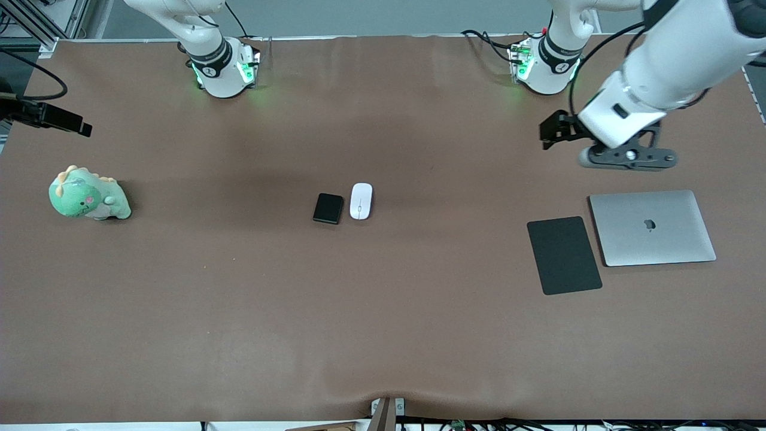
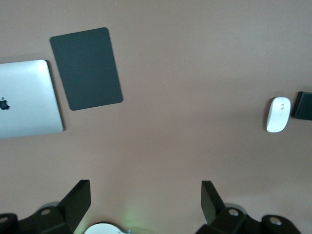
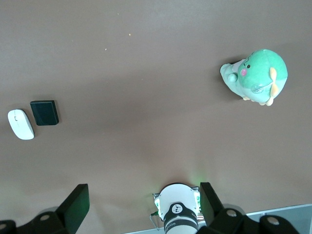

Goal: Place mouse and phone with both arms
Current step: 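Move the left gripper over the white mouse while the right gripper reaches out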

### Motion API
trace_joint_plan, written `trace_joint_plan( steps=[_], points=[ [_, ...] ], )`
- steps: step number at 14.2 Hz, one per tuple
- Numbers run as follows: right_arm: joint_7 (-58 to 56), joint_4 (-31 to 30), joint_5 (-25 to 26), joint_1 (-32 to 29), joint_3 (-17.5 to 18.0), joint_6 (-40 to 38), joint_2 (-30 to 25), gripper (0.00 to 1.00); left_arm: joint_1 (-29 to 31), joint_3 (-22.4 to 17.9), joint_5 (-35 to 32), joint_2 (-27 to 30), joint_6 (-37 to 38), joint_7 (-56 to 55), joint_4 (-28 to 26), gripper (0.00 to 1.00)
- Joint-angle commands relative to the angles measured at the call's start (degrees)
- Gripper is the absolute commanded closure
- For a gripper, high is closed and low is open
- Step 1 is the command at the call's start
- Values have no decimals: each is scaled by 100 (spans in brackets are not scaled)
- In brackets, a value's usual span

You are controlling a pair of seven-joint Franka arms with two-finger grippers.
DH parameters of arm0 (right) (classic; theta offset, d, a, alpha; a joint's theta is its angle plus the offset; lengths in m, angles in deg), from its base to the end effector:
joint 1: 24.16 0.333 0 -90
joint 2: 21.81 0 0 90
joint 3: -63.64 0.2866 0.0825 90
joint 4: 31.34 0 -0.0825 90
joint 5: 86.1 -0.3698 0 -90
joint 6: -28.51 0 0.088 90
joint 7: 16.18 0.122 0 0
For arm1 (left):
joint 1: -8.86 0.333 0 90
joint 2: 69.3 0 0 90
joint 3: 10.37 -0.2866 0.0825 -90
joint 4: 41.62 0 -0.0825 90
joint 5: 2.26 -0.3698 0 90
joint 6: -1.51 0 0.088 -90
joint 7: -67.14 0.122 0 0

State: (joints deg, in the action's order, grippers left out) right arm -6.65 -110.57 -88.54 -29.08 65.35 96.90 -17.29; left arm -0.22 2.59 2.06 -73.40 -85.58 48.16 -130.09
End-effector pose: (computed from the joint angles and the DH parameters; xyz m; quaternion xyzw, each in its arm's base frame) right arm 0.5155 -0.0234 0.5937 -0.9852 0.1047 0.1346 0.0144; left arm 0.5090 -0.2122 0.5504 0.9975 -0.0269 -0.0599 0.0264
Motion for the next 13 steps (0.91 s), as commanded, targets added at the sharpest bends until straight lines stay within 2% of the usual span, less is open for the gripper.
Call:
trace_joint_plan(
  steps=[1,5,10,13],
  points=[
    [-39,4,-11,-27,31,-18,6,0,11,451,86,-274,-202,-622,138,0],
    [-39,-5,-11,0,31,-1,145,0,-93,1023,43,-512,-676,-1405,120,0],
    [-74,-32,-37,0,40,148,471,0,-866,1033,-28,-898,-1256,-2231,129,0],
    [-74,-49,-37,87,49,157,603,0,-1463,1042,-554,-1319,-1678,-2872,146,0]
  ],
)
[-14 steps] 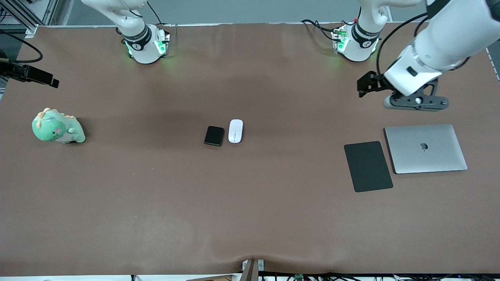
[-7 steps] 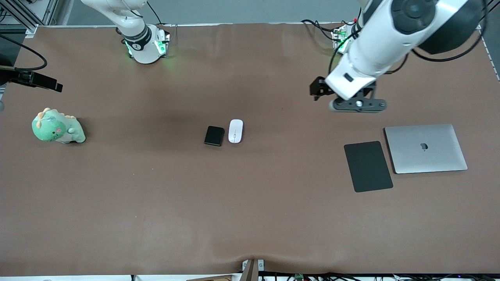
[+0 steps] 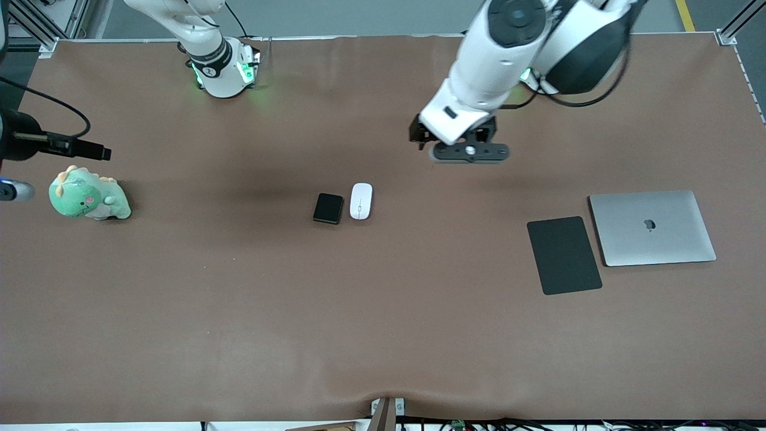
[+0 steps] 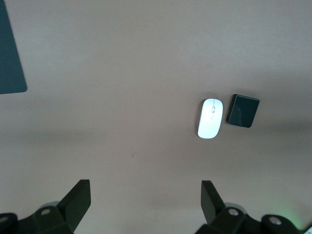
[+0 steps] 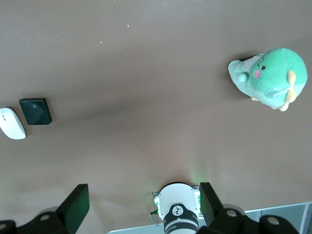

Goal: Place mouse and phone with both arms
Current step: 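Move the left gripper over the white mouse while the right gripper reaches out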

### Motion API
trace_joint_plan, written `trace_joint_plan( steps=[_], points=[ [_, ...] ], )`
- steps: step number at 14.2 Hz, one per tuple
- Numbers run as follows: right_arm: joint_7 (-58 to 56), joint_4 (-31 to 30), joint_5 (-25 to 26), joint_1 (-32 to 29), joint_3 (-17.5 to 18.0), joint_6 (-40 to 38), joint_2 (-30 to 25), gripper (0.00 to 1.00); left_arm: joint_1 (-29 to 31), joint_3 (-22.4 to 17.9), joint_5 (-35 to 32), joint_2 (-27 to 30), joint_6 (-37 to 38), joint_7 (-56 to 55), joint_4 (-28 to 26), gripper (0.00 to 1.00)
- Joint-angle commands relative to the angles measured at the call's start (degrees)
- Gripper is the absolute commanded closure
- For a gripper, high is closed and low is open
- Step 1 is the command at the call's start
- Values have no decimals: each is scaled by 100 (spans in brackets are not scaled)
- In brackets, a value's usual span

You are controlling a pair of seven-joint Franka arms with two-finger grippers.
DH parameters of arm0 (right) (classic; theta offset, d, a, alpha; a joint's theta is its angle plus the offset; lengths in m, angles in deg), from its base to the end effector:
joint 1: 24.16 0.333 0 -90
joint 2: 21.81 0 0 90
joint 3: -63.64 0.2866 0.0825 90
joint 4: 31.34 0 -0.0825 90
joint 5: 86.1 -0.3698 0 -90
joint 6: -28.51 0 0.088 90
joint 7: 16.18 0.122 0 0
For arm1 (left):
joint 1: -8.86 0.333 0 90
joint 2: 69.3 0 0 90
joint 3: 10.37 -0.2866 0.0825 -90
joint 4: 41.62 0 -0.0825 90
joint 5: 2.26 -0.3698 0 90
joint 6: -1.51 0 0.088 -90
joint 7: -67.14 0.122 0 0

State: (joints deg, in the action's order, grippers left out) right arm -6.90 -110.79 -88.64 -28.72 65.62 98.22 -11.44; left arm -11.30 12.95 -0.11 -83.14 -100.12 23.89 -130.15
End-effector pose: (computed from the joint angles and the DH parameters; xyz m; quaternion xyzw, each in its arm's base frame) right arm 0.5426 -0.0196 0.5391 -0.9795 0.0975 0.1756 0.0147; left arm 0.4550 -0.4084 0.4812 0.9978 0.0072 -0.0428 0.0500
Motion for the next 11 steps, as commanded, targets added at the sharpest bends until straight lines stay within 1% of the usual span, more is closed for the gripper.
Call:
trace_joint_plan(
  steps=[1,5,8,10,11],
  points=[
    [-50,-27,-27,60,22,60,35,0,-523,6,-504,-513,-400,-666,152,0],
    [-50,-123,-27,122,22,235,176,0,-1165,-3,-1154,-1225,-927,-1422,196,0],
    [-50,-439,-27,175,31,403,176,0,-1464,-3,-1621,-1717,-1560,-1967,213,0],
    [-50,-597,-27,184,31,587,167,0,-1666,-38,-1797,-2042,-1702,-2118,379,0],
    [-50,-633,-27,184,31,657,176,0,-1772,-56,-1893,-2261,-1711,-2118,554,0]
  ],
)
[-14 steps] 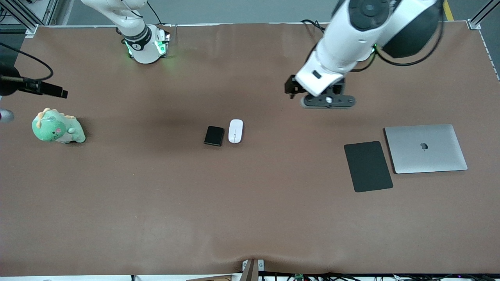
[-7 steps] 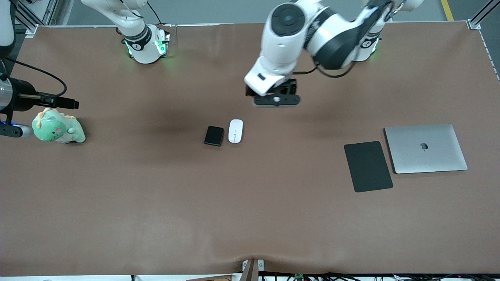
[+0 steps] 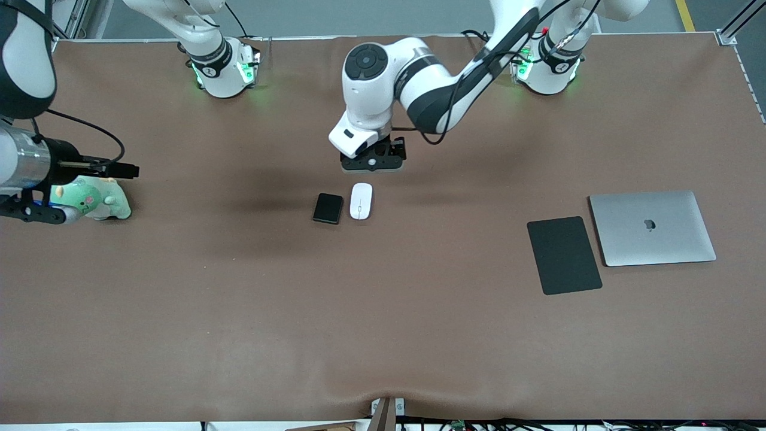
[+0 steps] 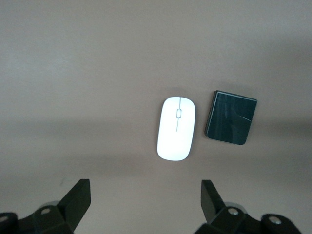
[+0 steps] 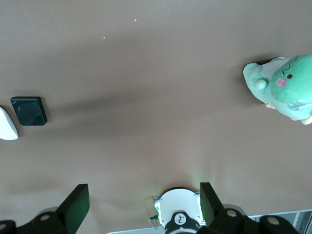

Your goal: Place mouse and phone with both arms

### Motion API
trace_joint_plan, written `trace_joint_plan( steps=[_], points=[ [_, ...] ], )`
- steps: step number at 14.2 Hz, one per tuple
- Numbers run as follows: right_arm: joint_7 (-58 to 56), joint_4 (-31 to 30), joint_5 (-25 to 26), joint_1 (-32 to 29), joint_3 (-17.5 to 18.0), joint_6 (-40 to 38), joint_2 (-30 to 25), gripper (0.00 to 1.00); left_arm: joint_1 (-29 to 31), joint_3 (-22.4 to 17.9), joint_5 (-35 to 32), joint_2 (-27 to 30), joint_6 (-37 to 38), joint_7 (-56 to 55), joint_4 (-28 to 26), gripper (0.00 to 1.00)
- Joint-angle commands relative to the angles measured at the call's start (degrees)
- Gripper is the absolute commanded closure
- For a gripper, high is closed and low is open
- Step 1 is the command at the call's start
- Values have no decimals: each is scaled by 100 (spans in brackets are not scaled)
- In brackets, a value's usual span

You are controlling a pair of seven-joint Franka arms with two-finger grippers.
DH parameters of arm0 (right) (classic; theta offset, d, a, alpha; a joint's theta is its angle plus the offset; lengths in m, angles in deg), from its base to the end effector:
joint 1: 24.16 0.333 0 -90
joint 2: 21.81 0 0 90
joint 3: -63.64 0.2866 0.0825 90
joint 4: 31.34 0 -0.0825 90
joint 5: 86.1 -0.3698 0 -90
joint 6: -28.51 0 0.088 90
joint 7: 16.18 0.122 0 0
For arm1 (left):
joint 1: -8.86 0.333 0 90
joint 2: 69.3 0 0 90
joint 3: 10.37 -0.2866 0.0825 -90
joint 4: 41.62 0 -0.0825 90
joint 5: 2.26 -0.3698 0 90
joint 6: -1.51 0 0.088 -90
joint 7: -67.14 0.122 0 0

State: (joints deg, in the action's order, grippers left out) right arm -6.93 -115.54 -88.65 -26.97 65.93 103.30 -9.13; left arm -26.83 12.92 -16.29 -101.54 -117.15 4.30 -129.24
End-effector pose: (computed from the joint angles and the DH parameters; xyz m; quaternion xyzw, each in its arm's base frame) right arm 0.5561 -0.0007 0.4863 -0.9777 0.0816 0.1929 0.0119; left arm 0.3893 -0.5475 0.3189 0.9999 0.0058 0.0089 0.0114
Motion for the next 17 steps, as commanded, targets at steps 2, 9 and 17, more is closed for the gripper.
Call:
trace_joint_plan(
  steps=[2,9,17],
  points=[
    [-47,-377,-26,60,8,387,-63,0,-377,-96,-513,-922,-17,-168,859,0],
    [-38,-922,-157,131,8,984,-63,0,-430,-236,-742,-1592,-738,-63,958,0],
    [-29,-1547,-184,377,0,1926,59,0,-430,-387,-716,-1847,-773,96,967,0]
  ],
)
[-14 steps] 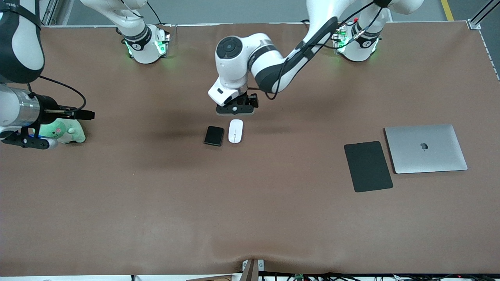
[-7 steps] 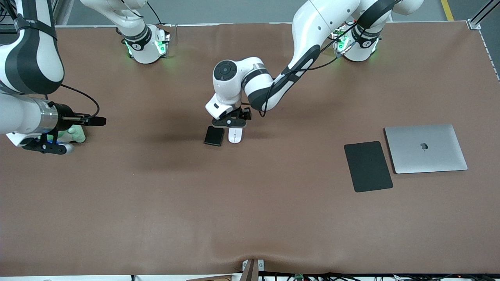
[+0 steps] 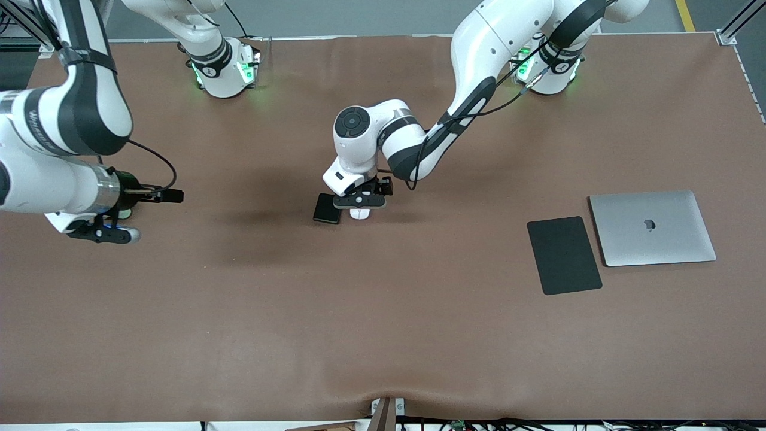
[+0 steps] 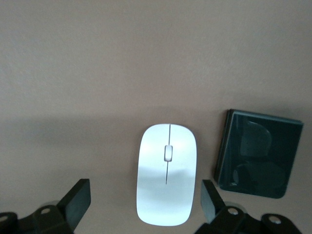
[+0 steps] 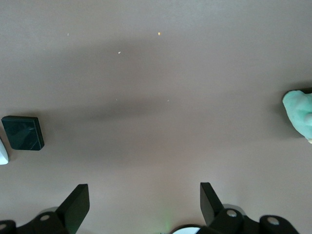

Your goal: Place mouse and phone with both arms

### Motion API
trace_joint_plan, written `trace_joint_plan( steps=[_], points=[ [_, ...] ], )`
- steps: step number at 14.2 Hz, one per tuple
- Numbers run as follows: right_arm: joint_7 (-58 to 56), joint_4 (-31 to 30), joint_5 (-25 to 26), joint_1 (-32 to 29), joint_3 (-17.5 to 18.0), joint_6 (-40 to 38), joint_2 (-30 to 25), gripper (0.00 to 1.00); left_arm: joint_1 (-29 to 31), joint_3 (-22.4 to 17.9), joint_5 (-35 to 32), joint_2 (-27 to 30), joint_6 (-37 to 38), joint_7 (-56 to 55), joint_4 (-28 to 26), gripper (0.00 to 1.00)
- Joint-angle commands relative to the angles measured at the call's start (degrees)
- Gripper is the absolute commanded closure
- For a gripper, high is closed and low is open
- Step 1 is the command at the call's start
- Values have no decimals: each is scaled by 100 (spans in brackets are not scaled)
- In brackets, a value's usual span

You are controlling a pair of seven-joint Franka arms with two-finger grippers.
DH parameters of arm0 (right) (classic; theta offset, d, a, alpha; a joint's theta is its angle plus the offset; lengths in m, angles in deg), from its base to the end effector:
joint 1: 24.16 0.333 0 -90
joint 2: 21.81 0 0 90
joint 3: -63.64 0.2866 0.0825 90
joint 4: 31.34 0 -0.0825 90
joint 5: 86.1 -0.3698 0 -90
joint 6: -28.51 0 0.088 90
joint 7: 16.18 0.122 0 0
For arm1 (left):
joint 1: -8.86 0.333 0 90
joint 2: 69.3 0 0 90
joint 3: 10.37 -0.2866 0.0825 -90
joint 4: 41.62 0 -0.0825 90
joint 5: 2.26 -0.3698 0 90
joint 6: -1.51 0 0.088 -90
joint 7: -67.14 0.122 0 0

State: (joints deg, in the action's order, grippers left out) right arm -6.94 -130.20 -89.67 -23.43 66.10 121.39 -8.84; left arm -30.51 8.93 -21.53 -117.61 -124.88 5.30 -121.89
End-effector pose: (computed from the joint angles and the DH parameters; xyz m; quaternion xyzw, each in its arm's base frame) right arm 0.5612 0.0374 0.3893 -0.9840 0.0584 0.1673 0.0173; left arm 0.4097 -0.5663 0.1933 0.9997 -0.0182 0.0132 0.0008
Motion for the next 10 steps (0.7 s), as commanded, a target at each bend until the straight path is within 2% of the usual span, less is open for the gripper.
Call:
trace_joint_plan(
  steps=[1,5,10],
  points=[
    [-28,-81,-82,24,-8,143,65,0,-71,12,-192,-275,0,-3,231,0],
    [16,-90,-82,102,-8,292,224,0,-106,12,-192,-442,-482,-100,266,0],
    [69,-169,-187,243,-17,617,391,0,-97,4,-201,-522,-545,14,266,0]
  ],
)
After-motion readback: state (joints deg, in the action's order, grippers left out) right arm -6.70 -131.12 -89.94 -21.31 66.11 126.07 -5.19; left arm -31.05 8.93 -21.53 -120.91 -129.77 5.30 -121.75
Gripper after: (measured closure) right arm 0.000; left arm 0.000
